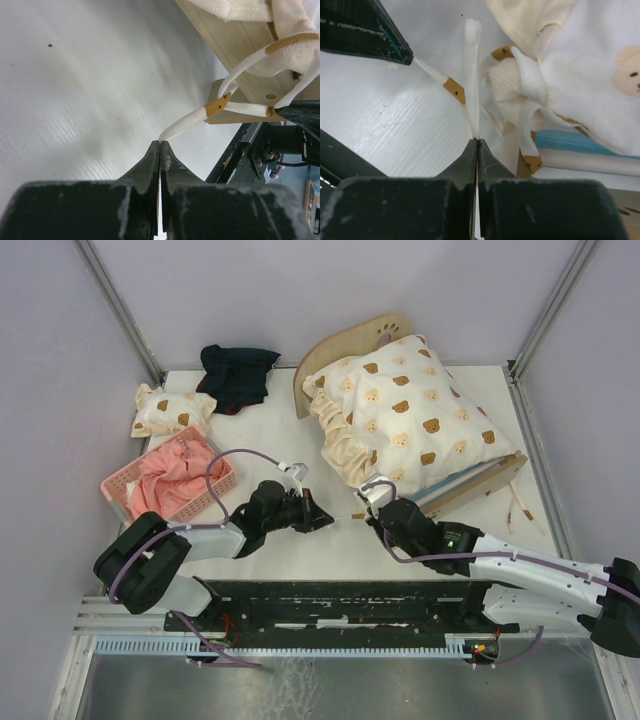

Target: Set up the pet bed

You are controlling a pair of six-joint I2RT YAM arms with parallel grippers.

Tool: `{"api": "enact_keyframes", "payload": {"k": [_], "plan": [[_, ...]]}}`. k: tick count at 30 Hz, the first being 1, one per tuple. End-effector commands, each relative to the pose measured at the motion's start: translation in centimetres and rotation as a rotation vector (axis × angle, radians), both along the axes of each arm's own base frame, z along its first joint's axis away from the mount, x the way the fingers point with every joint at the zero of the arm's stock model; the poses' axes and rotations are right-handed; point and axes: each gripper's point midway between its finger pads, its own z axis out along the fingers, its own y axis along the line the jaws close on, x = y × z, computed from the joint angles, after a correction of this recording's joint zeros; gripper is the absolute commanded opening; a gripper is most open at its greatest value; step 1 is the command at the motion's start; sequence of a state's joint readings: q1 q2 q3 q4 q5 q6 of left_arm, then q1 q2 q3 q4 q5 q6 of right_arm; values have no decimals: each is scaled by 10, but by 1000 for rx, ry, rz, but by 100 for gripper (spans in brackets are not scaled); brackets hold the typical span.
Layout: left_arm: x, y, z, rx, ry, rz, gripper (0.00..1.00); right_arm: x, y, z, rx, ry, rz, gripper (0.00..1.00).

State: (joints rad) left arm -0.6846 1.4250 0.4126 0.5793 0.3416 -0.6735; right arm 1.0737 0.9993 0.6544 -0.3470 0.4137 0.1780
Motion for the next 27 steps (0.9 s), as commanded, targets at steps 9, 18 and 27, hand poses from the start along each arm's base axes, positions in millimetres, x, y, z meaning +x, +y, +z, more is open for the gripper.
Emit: {"api": "enact_keyframes", "payload": {"k": [9, 18, 27], "plan": [[-2, 8, -1, 13, -31, 50, 3, -6, 21, -7, 215, 97, -219, 2], [-7, 26, -5, 21, -19, 123, 3, 4, 7, -6, 224, 21, -408, 2], [-6, 25, 5, 11, -31, 127, 12, 1, 2, -4, 268, 37, -435, 2]]}}
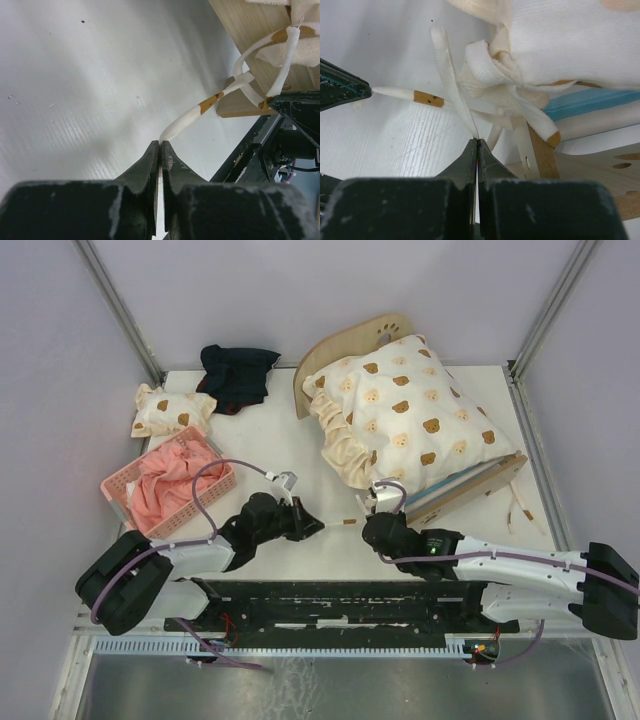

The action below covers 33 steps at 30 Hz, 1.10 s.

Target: Set up the pet bed

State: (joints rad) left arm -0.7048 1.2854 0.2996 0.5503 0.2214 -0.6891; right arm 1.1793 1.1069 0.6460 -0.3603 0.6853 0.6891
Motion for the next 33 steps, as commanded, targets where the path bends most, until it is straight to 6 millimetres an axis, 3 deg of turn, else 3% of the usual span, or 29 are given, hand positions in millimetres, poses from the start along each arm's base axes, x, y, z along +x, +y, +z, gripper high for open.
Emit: {"api": "enact_keyframes", "payload": {"k": [1, 8, 13, 26, 33], "plan": [[7, -2, 15, -23, -24, 29, 14, 4, -1, 16, 88, -35, -62, 2], [16, -28, 60, -51, -189, -68, 28, 1, -5, 13, 120, -2, -121, 2], [17, -51, 81, -98, -299, -140, 31, 1, -6, 9, 144, 11, -156, 2], [11, -102, 70, -182, -417, -271, 30, 2, -6, 12, 227, 7, -212, 2], [16, -117, 72, -278, -428, -249, 29, 2, -8, 13, 228, -3, -220, 2]]}}
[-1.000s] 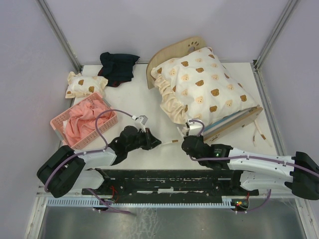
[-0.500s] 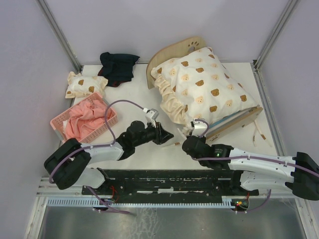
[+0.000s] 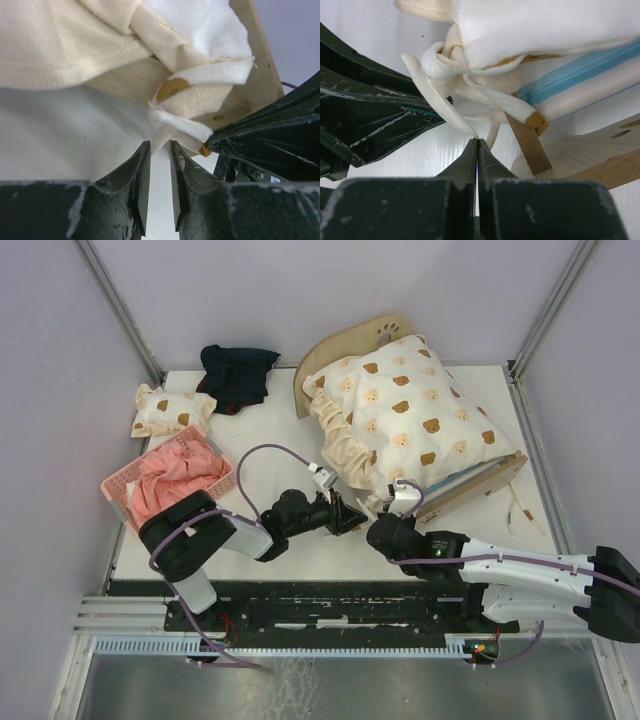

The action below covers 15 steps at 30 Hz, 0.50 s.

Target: Set up the pet bed

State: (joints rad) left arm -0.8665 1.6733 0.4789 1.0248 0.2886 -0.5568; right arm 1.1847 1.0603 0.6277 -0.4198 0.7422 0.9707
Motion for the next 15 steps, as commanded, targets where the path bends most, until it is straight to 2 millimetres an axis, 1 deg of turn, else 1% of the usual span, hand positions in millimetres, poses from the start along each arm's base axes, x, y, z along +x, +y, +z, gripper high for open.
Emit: {"api": "enact_keyframes", "payload": {"k": [1, 4, 8, 15], "plan": [[13, -19, 41, -168, -117, 1, 29, 5, 0, 11, 44, -40, -34, 2], [15, -26, 40, -196, -108, -5, 29, 5, 0, 11, 39, -39, -35, 2], [21, -31, 31, -197, -95, 2, 29, 5, 0, 12, 41, -42, -37, 2], [27, -37, 28, -220, -93, 11, 29, 6, 1, 13, 41, -44, -39, 2]]}}
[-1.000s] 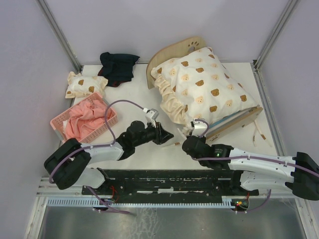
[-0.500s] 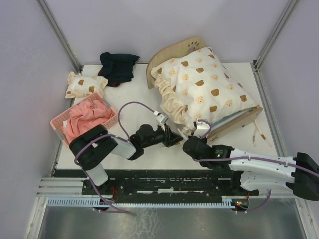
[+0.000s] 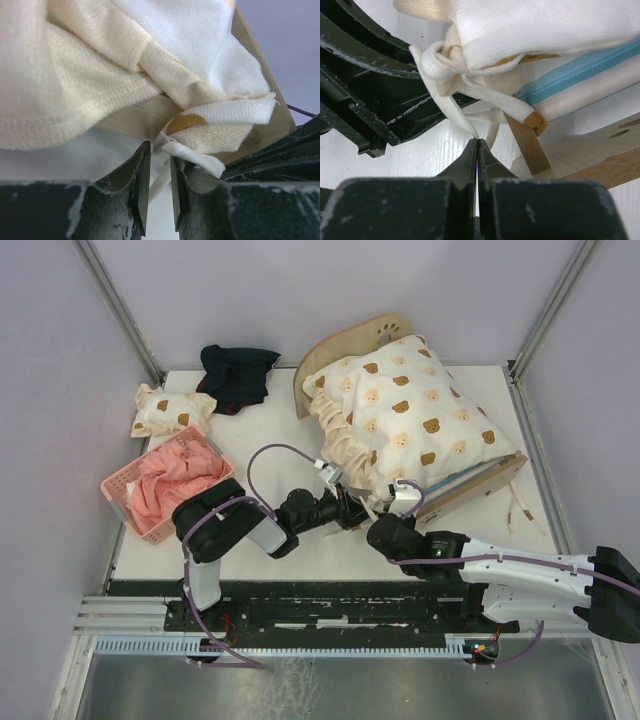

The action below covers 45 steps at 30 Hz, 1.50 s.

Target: Set up the pet bed

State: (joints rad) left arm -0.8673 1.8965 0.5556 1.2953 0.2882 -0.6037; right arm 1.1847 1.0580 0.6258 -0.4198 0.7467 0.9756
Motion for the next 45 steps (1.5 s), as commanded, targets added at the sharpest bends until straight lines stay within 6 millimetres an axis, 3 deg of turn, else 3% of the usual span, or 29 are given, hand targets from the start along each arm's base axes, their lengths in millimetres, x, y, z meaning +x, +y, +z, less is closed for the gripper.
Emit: {"api": "enact_keyframes", "payload": {"k": [1, 3, 7, 16, 31, 37, 45], "plan": [[7, -11, 30, -114, -56, 8, 29, 6, 2, 13, 36, -41, -33, 2], [7, -10, 31, -124, -54, 9, 26, 6, 2, 13, 32, -43, -34, 2], [2, -2, 29, -122, -47, 20, 3, 8, -2, 11, -2, -47, -42, 2], [-11, 20, 17, -74, 13, 52, 3, 7, -4, 4, -68, -24, -43, 2], [-20, 38, 36, -70, -28, 82, 3, 1, -10, 8, -121, 8, -55, 2], [-27, 38, 36, -52, -46, 64, 3, 2, 2, 12, -127, 4, -14, 2], [-33, 38, 36, -39, -55, 57, 3, 23, 28, 30, -197, -169, 139, 2]]}}
